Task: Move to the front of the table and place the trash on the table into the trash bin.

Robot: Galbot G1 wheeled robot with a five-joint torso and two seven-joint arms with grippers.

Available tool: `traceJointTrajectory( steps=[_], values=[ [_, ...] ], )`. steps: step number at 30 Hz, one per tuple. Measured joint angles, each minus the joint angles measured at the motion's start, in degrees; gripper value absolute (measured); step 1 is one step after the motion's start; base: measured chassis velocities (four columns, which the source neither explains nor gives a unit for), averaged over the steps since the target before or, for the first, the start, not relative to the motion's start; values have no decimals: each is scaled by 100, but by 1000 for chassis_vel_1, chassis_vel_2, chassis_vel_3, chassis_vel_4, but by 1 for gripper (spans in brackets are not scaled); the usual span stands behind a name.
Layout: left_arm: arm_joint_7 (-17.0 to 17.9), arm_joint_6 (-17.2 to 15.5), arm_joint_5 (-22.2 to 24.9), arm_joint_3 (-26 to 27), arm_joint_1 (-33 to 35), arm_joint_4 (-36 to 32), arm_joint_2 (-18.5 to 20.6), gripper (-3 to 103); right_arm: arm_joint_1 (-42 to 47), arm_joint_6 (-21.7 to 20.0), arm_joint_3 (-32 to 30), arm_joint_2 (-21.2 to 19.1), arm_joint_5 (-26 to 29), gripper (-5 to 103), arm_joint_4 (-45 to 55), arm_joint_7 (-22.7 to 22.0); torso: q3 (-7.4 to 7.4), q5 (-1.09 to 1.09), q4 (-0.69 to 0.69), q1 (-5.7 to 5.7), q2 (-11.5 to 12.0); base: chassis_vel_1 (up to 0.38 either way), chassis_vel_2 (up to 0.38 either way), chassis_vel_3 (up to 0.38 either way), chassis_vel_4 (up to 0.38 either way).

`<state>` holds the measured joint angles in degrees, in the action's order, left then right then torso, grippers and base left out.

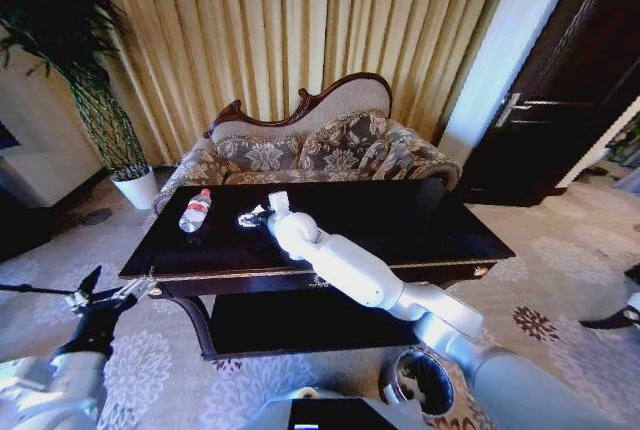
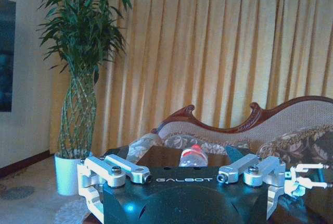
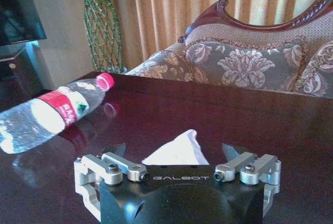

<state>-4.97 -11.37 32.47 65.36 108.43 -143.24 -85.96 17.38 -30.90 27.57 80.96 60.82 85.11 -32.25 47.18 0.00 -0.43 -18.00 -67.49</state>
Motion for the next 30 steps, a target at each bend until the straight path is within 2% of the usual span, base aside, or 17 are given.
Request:
traceJointTrajectory(
  steps=[1, 4, 7, 10, 13, 15, 18, 19, 22, 25, 28, 30],
  values=[
    [-10, 7, 3, 0, -2, 0, 2, 100, 4, 1, -1, -4, -4, 103, -13, 10, 0, 0, 0, 0, 0, 0, 0, 0, 0],
    [-20, 16, 6, 4, -5, 0, 5, 100, 9, 2, -3, -18, -11, 100, -22, 18, 0, 0, 0, 0, 0, 0, 0, 0, 0],
    [-31, 19, 9, 11, -4, 0, 7, 100, 10, 3, -6, -51, -25, 85, -22, 21, 0, 0, 0, 0, 0, 0, 0, 0, 0],
    [-41, 20, 9, 11, -4, 0, 6, 100, 9, 3, -7, -66, -28, 79, -21, 22, 0, 0, 0, 0, 0, 0, 0, 0, 0],
    [-45, 21, 9, 11, -4, 0, 6, 100, 9, 3, -7, -91, -40, 63, -1, 23, 0, 0, 0, 0, 0, 0, 0, 0, 0],
    [-45, 22, 9, 11, -4, 0, 6, 100, 10, 3, -6, -97, -54, 63, 4, 23, 0, 0, 0, 0, 0, 0, 0, 0, 0],
    [-46, 26, 10, 11, -3, 0, 4, 100, 20, 3, 6, -122, -115, 47, 16, 34, 0, 0, 0, 0, 0, 0, 0, 0, 0],
    [-46, 26, 10, 11, -3, 0, 4, 100, 20, 3, 6, -122, -115, 47, 16, 34, 0, 0, 0, 0, 0, 0, 0, 0, 0],
    [-47, 30, 11, 11, -4, 0, 4, 100, 26, 5, 13, -162, -151, 30, 33, 44, 0, 0, 0, 0, 0, 0, 0, 0, 0],
    [-48, 31, 12, 11, -6, 0, 5, 100, 29, 6, 15, -188, -158, 24, 47, 47, 0, 0, 0, 0, 0, 0, 0, 0, 0],
    [-48, 31, 12, 2, -13, 0, 5, 100, 45, 13, 15, -229, -178, 8, 70, 51, 0, 0, 0, 0, 0, 0, 0, 0, 0],
    [-48, 31, 12, -6, -19, 0, 6, 100, 49, 16, 14, -243, -180, 8, 85, 51, 0, 1, 0, 0, 0, 0, 0, 0, 0]
  ],
)
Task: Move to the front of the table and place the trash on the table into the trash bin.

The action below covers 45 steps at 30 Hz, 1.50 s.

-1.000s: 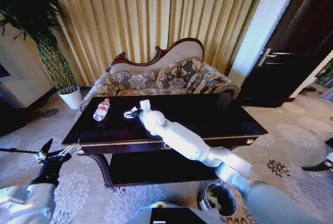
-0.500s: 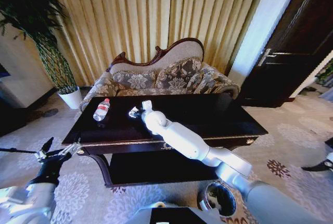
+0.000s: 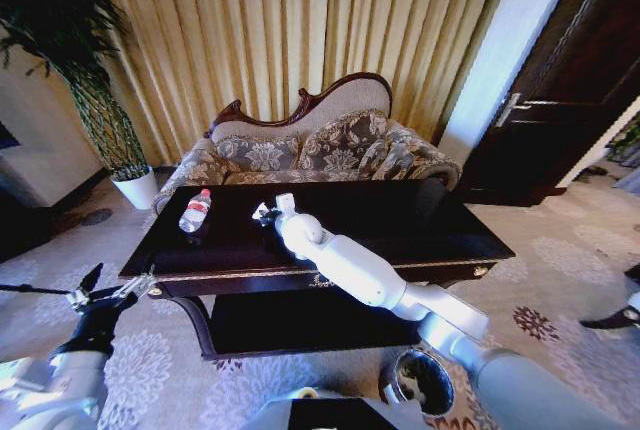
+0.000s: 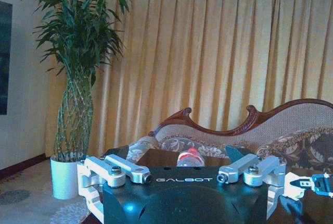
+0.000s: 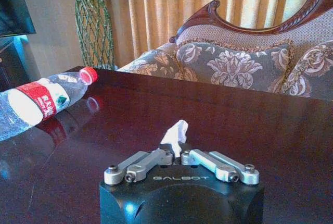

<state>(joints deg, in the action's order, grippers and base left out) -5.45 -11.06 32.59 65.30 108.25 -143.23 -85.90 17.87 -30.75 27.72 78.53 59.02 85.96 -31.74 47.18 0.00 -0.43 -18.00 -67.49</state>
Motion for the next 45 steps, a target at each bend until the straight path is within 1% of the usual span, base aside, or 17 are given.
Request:
traceJointTrajectory(
  steps=[2, 7, 12, 15, 16, 20, 21, 24, 26, 29, 31, 33, 36, 38, 41, 42, 45],
  values=[
    [0, 0, 0, -20, -15, 0, 2, 100, 9, 20, -17, -52, -1, 1, 84, 0, 0, 0, 0, 0, 0, 0, 0, 0, 0],
    [11, -6, -1, -66, -48, 0, 24, 100, 23, 156, -123, -201, -1, 0, 346, -12, 0, 0, 1, 0, 0, 0, 0, 0, 0],
    [26, -27, -1, -134, -117, 0, 67, 100, 27, 304, -472, -708, -66, 0, 811, -34, 0, 1, -1, 0, 0, 0, 0, 0, 0],
    [39, -34, 0, -202, -161, 0, 98, 100, 20, 472, -898, -1270, -180, 0, 877, 121, 0, 2, -2, 0, 0, 0, 0, 0, 0],
    [39, -34, 0, -202, -161, 0, 98, 100, 20, 472, -898, -1270, -180, 0, 877, 121, 0, 2, -2, 0, 0, 0, 0, 0, 0],
    [39, -85, -4, -289, -275, 0, 99, 100, -28, 760, -1442, -1874, -219, 0, 697, 441, 0, 2, -1, 0, 0, 0, 0, 0, 0],
    [39, -85, -4, -289, -275, 0, 99, 100, -28, 760, -1442, -1874, -219, 0, 697, 441, 0, 2, -1, 0, 0, 0, 0, 0, 0],
    [59, -141, 75, -287, -347, 0, 130, 100, 69, 1129, -1828, -2391, -252, 0, 582, 822, 0, 2, 2, 0, 0, 0, 0, 0, 0],
    [61, -142, 94, -281, -348, 0, 143, 100, 118, 1197, -1895, -2478, -255, 0, 580, 899, 0, 1, 1, 0, 0, 0, 0, 0, 0],
    [65, -144, 179, -273, -353, 0, 197, 100, 599, 1547, -2385, -3038, -311, 0, 674, 1514, 0, 2, 2, 0, 0, 0, 0, 0, 0],
    [65, -144, 186, -273, -353, 0, 202, 100, 667, 1579, -2445, -3095, -322, 0, 691, 1583, 0, 2, 1, 0, 0, 0, 0, 0, 0],
    [60, -144, 250, -272, -365, 0, 254, 100, 1462, 1837, -3089, -3656, -409, 0, 970, 2175, 0, 2, 0, 0, 0, 0, 0, 0, 0],
    [58, -155, 268, -274, -392, 0, 262, 100, 2023, 1965, -3436, -3971, -427, 0, 1200, 2304, -1, 1, -2, 0, 0, 0, 0, 0, 0],
    [53, -201, 279, -309, -477, 0, 275, 100, 2853, 2090, -4068, -4295, -454, 0, 1580, 2365, -1, 0, -4, 0, 0, 0, 0, 0, 0],
    [52, -224, 295, -321, -502, 0, 306, 100, 3671, 2121, -4803, -4377, -485, 0, 1972, 2367, -1, 2, 0, 1, 0, 0, 0, 0, 0],
    [52, -224, 295, -321, -502, 0, 306, 100, 3671, 2121, -4803, -4377, -485, 0, 1972, 2367, -1, 2, 0, 1, 0, 0, 0, 0, 0],
    [49, -243, 374, -310, -465, 0, 350, 100, 4951, 2124, -5799, -4237, -631, 0, 2640, 2361, -1, 2, 2, 0, 0, 0, 0, 0, 0]
  ],
)
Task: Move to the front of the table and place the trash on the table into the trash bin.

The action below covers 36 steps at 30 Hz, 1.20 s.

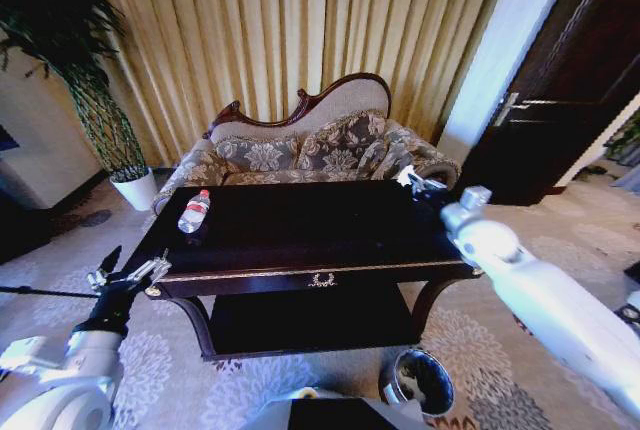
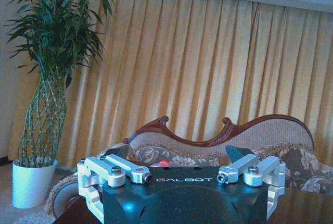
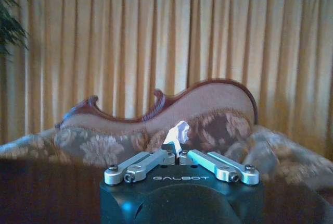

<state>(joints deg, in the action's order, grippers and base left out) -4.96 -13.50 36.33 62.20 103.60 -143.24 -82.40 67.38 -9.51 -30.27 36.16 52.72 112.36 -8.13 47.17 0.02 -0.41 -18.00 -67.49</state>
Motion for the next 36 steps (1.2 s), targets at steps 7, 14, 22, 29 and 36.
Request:
traceJointTrajectory(
  steps=[7, 14, 22, 29, 36],
  values=[
    [-13, -6, 112, 72, 88, 0, 126, 100, 1843, 30, -1392, 605, -279, 0, 1045, -16, -1, -2, -2, 0, 0, 0, 0, 0, 0],
    [-22, -3, 160, 79, 129, 0, 206, 100, 2841, 215, -1694, 1254, -776, 0, 1667, -40, 1, -3, -2, -1, 0, 42, -42, -44, 36],
    [-23, 0, 161, 62, 134, 0, 214, 100, 2879, 320, -1557, 1476, -1125, 0, 1707, -73, 0, -2, -1, -1, 0, 175, -185, -173, 188],
    [-18, 3, 155, 60, 137, 0, 208, 100, 2710, 395, -1215, 1623, -1467, 0, 1358, -83, -2, -2, -2, 5, -3, 214, -223, -213, 223],
    [-27, 4, 119, -2, 139, 0, 133, 100, 2901, 441, -1028, 1841, -1619, 0, 470, -79, 1, -2, -2, 2, 0, 30, -33, -41, 38]
  ],
)
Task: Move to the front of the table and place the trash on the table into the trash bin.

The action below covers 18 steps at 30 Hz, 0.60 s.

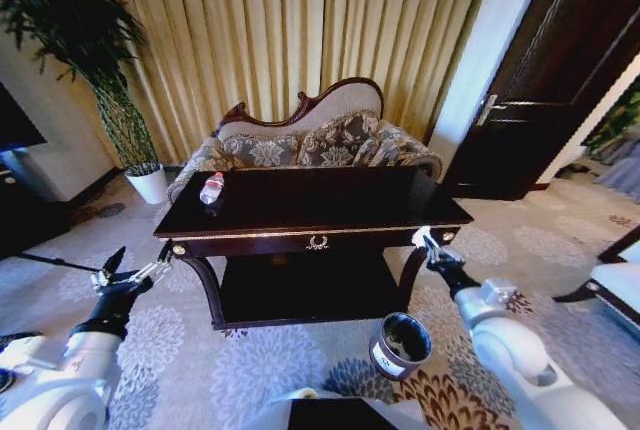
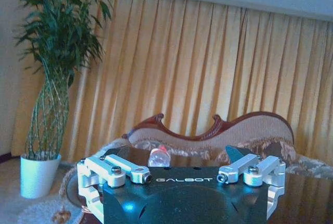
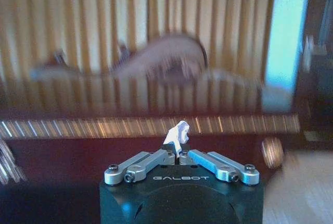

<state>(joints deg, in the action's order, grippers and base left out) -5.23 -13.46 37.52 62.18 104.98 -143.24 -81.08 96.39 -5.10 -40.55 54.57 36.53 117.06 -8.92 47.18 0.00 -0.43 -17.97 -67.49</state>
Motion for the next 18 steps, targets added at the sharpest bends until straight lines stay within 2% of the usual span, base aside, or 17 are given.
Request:
traceJointTrajectory(
  steps=[3, 9, 11, 13, 18],
  values=[
    [-15, 1, -30, -64, -25, 0, -37, 100, 199, 18, 145, 126, -292, 0, -842, 197, 3, 1, 0, -9, 4, -42, 35, 40, -50],
    [-86, 8, -148, -142, -38, 0, -102, 100, -22, -49, 444, 377, -650, 0, -1907, 226, 1, 0, -2, -6, 3, -16, 21, 23, -13],
    [-90, 16, -161, -155, -35, 0, -139, 100, -236, -129, 656, 471, -817, 0, -2350, 227, -1, -1, -1, -1, -1, 0, 0, 0, 0],
    [-92, 31, -155, -127, -19, 0, -162, 100, -695, -191, 949, 636, -1165, 0, -3263, 225, -2, 2, 0, 1, -2, 0, 0, 0, 0],
    [-102, 64, -83, 17, 0, 0, -164, 100, -1314, -292, 1276, 857, -1103, 0, -4095, 192, 0, 1, 2, -2, 0, 0, 0, 0, 0]
  ],
)
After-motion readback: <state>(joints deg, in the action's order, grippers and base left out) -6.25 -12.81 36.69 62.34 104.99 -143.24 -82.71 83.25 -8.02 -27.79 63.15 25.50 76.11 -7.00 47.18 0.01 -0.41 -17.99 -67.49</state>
